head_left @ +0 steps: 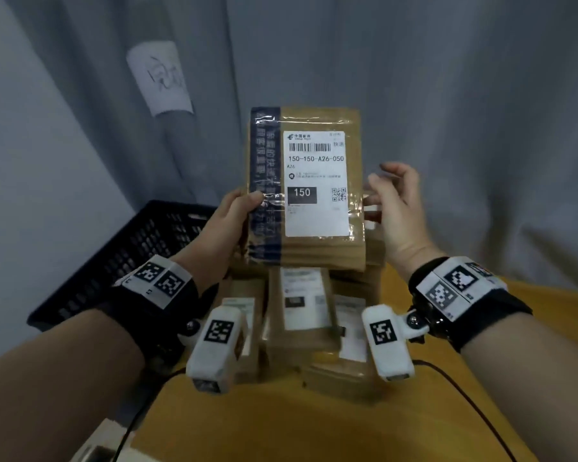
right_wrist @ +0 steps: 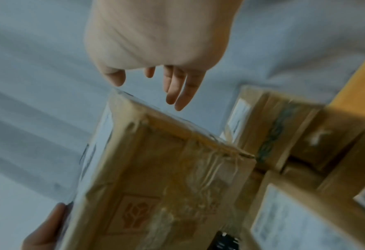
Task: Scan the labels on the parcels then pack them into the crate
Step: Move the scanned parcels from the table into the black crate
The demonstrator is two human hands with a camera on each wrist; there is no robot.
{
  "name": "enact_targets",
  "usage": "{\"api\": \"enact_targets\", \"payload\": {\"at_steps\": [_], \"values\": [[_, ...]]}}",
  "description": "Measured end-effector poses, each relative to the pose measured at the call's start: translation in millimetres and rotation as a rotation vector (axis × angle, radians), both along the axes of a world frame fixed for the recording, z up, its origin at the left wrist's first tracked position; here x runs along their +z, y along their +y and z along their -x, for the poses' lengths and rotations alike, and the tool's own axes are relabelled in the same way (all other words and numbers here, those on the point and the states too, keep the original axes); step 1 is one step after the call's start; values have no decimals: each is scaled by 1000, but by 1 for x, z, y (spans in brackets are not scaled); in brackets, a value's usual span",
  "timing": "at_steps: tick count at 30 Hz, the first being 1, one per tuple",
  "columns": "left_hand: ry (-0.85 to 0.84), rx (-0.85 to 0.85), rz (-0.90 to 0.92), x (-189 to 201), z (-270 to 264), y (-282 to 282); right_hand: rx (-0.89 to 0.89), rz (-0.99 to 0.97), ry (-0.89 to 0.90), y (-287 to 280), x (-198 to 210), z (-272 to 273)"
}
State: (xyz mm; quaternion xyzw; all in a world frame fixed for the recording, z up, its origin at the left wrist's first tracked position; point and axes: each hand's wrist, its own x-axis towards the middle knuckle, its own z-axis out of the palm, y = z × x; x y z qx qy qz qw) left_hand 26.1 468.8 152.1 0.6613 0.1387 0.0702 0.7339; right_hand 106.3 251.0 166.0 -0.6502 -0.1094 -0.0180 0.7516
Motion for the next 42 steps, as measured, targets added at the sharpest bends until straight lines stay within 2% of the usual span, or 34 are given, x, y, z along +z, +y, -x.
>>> {"api": "enact_targets", "payload": {"at_steps": [4, 10, 13, 18, 24, 26, 28, 30, 32, 34, 37, 40, 42], "values": [[67, 55, 35, -6, 26, 110, 8, 127, 26, 99, -5, 17], [234, 204, 49, -22, 50, 220, 150, 309, 274, 210, -34, 50], [350, 185, 93, -35, 56, 248, 297, 360, 433, 248, -51, 61], [504, 116, 290, -66, 61, 277, 534, 495, 629, 286, -86, 62], [547, 163, 250, -97, 49, 305, 725, 375, 901, 324, -129, 40], [586, 195, 216, -102, 40, 317, 734, 365, 920, 340, -140, 36], [622, 249, 120, -110, 26, 337, 678, 364, 925, 359, -149, 28], [633, 245, -188, -125, 13, 365, 605, 366, 945, 383, -163, 14], [627, 168, -548, -140, 5, 393, 541, 358, 974, 409, -180, -2], [638, 102, -792, -160, 2, 420, 507, 328, 994, 437, -203, -20], [669, 57, -955, -191, 5, 458, 464, 271, 1038, 482, -243, -35], [640, 34, -1030, -210, 2, 488, 302, 184, 1031, 523, -286, -42], [604, 12, -1070, -216, -4, 501, 229, 209, 985, 543, -314, -43]]}}
